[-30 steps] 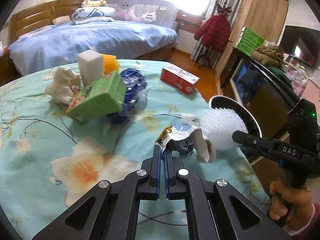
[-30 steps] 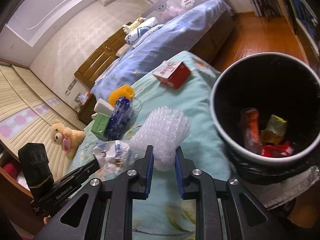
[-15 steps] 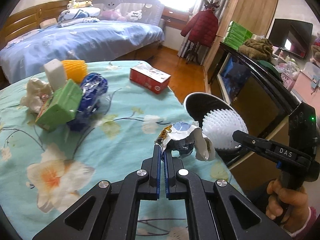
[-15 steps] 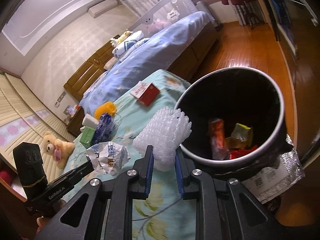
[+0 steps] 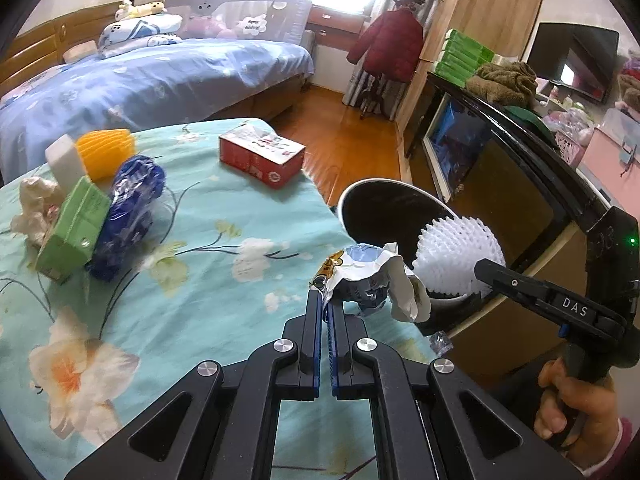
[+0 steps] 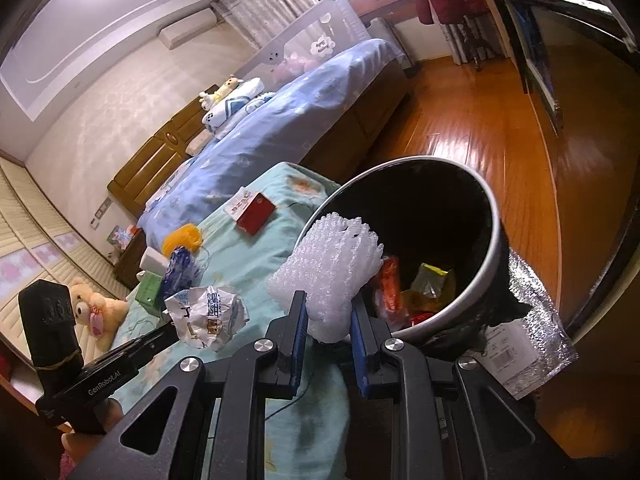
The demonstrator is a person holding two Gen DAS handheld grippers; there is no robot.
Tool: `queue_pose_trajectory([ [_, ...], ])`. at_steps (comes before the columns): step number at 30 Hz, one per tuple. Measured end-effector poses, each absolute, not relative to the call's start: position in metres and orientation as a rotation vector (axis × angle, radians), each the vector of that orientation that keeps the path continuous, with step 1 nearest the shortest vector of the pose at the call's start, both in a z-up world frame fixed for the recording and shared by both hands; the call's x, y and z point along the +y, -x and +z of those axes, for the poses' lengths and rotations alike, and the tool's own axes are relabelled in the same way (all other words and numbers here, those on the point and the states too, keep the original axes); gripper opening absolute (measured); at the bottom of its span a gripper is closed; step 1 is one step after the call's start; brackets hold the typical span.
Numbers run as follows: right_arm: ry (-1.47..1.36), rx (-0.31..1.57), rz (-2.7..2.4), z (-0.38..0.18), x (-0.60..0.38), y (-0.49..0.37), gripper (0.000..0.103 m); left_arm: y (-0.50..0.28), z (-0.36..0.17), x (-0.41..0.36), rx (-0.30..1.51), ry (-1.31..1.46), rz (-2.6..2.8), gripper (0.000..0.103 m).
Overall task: Collect trash
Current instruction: 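Carry the foam net and foil wrapper over the bin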
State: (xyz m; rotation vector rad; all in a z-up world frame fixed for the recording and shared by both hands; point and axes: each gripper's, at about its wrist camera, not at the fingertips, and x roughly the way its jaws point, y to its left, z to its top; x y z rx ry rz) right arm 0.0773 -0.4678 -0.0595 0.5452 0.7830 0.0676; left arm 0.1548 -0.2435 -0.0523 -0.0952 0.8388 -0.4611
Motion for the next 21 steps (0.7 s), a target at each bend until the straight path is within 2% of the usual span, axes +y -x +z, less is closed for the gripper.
queue_pose_trajectory([
  [21, -0.469, 0.814, -0.038, -0.067, -0.488, -0.086, 0.02, -0.183, -0.054, -0.297, 0.858, 0.058, -0.493, 0.001],
])
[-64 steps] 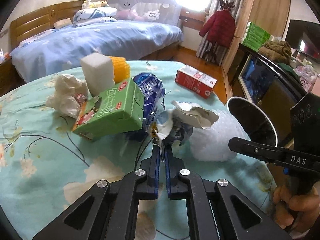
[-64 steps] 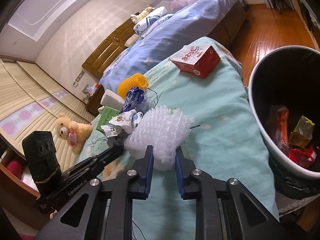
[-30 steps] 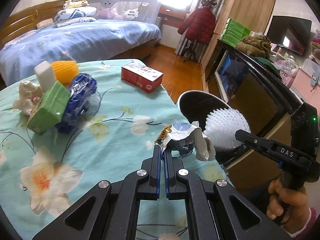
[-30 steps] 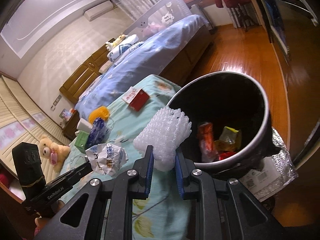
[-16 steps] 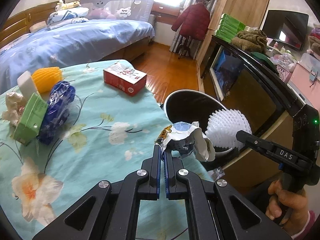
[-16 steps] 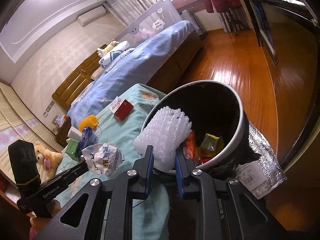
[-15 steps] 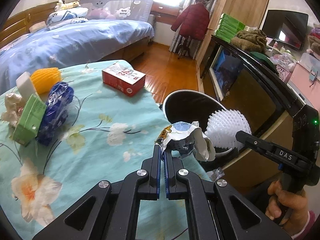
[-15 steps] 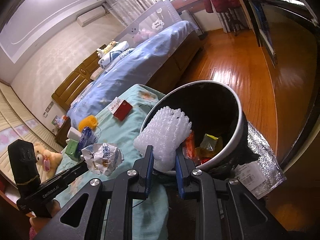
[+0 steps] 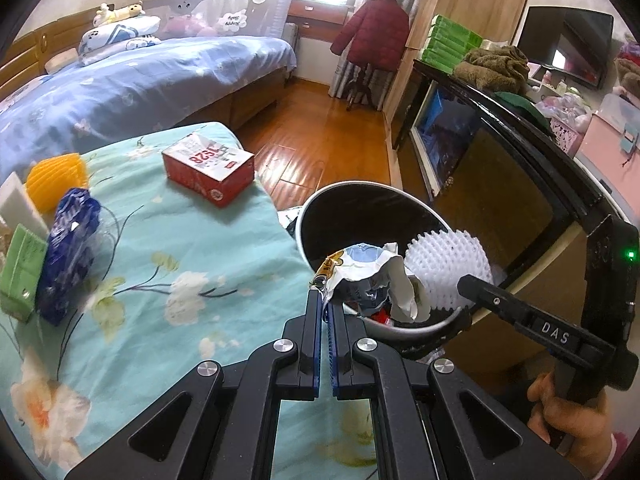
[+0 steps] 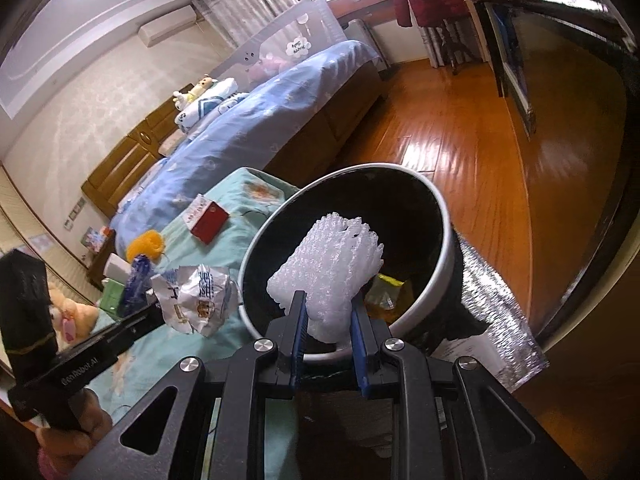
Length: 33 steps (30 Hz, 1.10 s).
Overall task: Collect trash
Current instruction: 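Carry the foam net and foil wrapper over the bin, then open both tools over the bin to drop the foam net and foil wrapper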
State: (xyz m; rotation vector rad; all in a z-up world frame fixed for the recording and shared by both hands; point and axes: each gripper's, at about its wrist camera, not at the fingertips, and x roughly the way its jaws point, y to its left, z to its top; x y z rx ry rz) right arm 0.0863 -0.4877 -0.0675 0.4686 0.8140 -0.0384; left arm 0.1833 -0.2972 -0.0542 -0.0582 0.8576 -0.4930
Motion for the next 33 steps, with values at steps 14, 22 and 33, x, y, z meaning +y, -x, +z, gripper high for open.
queue_pose_trajectory([
  [14, -0.366, 0.847, -0.07, -0.067, -0.491, -0.103, 0.021, -0.203, -0.061, -0.323, 0.873, 0.037, -0.497, 0.001],
  [22, -0.366, 0.861, -0.073, -0.07, -0.496, -0.108, 0.024, -0.212, -0.065, -0.33, 0.892, 0.042, -0.494, 0.001],
  [33, -0.379, 0.857, -0.07, -0.068, -0.502, -0.114, 0.025, -0.22, -0.071, -0.338, 0.906, 0.037, -0.506, 0.001],
])
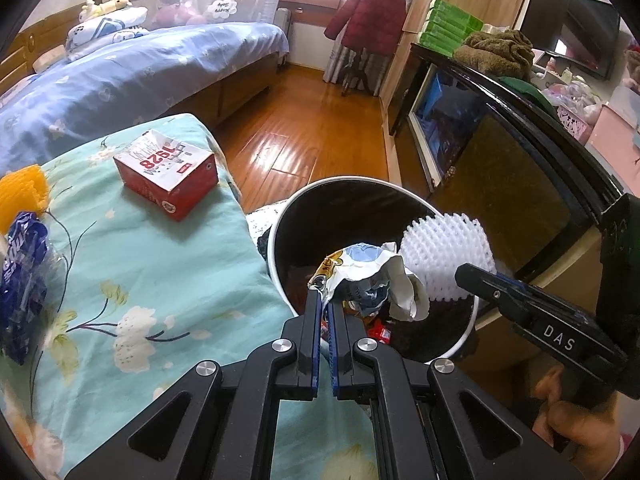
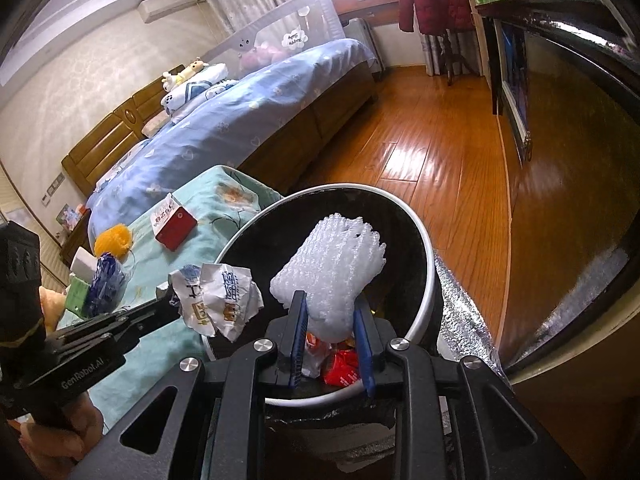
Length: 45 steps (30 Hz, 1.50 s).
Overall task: Collect trash
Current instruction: 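Open both tools over the bin to drop the foam net and foil wrapper, then move both open tools back to the trash on the bed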
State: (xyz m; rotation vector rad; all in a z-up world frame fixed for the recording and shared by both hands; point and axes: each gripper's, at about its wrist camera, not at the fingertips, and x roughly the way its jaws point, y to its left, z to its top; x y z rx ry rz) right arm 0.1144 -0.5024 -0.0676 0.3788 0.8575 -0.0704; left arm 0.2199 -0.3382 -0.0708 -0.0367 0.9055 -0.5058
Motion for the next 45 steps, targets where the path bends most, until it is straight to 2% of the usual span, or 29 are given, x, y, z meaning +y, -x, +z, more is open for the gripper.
queue_pose_trajectory([
  [5, -0.389, 0.859, -0.079, -0.068, -0.507, -0.115, 0.028, -0.22, -0.072, -0.338, 0.913, 0.041, -0.507, 0.004],
  [6, -0.392, 0.861, -0.081, -0.068, -0.508, -0.115, 0.036, -0.22, -0.072, -0.338, 0.914, 0.044, -0.509, 0.006],
  [7, -0.4, 0.859, -0.079, -0.068, -0.508, -0.115, 0.044, -0.22, -0.071, -0.338, 0.918, 0.048, -0.51, 0.011],
  [8, -0.408, 0.857, -0.078, -0.067, -0.509, -0.114, 0.047, -0.219, -0.071, -0.337, 0.919, 0.053, -0.507, 0.021],
  [9, -0.412, 0.856, -0.077, -0.067, -0.509, -0.114, 0.054, -0.219, -0.07, -0.335, 0.916, 0.058, -0.504, 0.027],
  [10, -0.417, 0.853, -0.077, -0.067, -0.509, -0.113, 0.06, -0.218, -0.069, -0.333, 0.912, 0.065, -0.499, 0.038],
  [11, -0.421, 0.85, -0.076, -0.066, -0.51, -0.112, 0.062, -0.216, -0.068, -0.331, 0.904, 0.072, -0.497, 0.042],
  [15, -0.434, 0.837, -0.07, -0.063, -0.507, -0.11, 0.073, -0.21, -0.065, -0.321, 0.896, 0.087, -0.482, 0.047],
  [19, -0.44, 0.827, -0.05, -0.061, -0.501, -0.108, 0.08, -0.198, -0.067, -0.304, 0.895, 0.109, -0.459, 0.052],
  [28, -0.453, 0.832, 0.03, -0.06, -0.472, -0.107, 0.085, -0.173, -0.073, -0.263, 0.915, 0.172, -0.396, 0.055],
  [45, -0.415, 0.853, 0.166, -0.063, -0.406, -0.122, 0.086, -0.136, -0.063, -0.171, 0.898, 0.272, -0.25, 0.055],
])
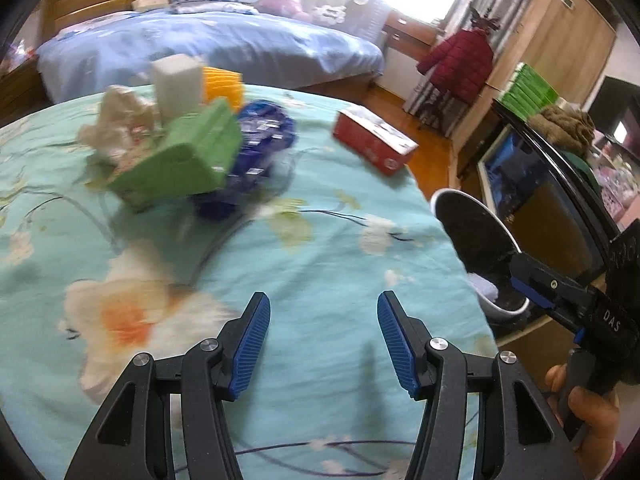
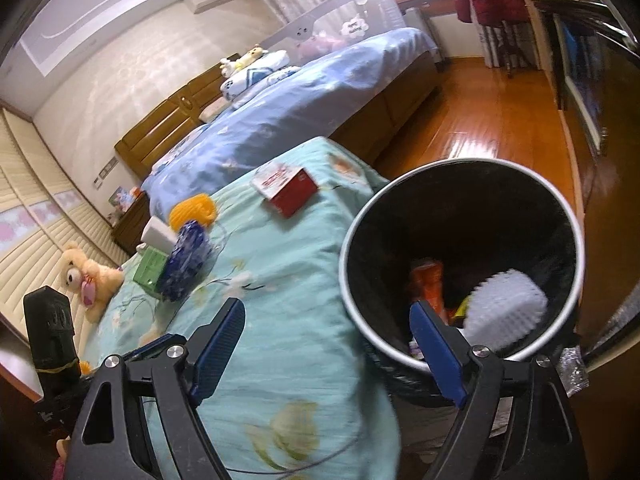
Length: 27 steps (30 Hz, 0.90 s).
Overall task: Collect trash
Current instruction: 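Move both open tools back to the trash on the bed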
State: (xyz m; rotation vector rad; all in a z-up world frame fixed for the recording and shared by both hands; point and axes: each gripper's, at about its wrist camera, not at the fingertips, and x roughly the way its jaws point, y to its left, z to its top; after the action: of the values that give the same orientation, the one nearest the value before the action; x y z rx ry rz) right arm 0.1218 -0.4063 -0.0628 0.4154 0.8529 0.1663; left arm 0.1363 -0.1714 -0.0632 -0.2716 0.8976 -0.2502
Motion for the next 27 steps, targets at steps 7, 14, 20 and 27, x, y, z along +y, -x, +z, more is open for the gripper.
queue_pose_trajectory([
  [7, -0.414, 0.859, 0.204, -0.064, -0.387, -0.127, 0.086, -0.137, -0.054, -0.14, 0.867, 0.3, -0.173, 0.055],
  [14, -0.414, 0.864, 0.225, -0.065, -0.376, -0.131, 0.086, -0.15, -0.04, -0.119, 0.83, 0.348, -0.109, 0.056],
  [20, -0.416, 0.88, 0.24, -0.071, -0.367, -0.134, 0.086, -0.161, -0.04, -0.109, 0.805, 0.365, -0.045, 0.056],
  [27, -0.416, 0.892, 0.272, -0.075, -0.349, -0.138, 0.086, -0.151, -0.048, -0.08, 0.816, 0.369, 0.048, 0.056],
])
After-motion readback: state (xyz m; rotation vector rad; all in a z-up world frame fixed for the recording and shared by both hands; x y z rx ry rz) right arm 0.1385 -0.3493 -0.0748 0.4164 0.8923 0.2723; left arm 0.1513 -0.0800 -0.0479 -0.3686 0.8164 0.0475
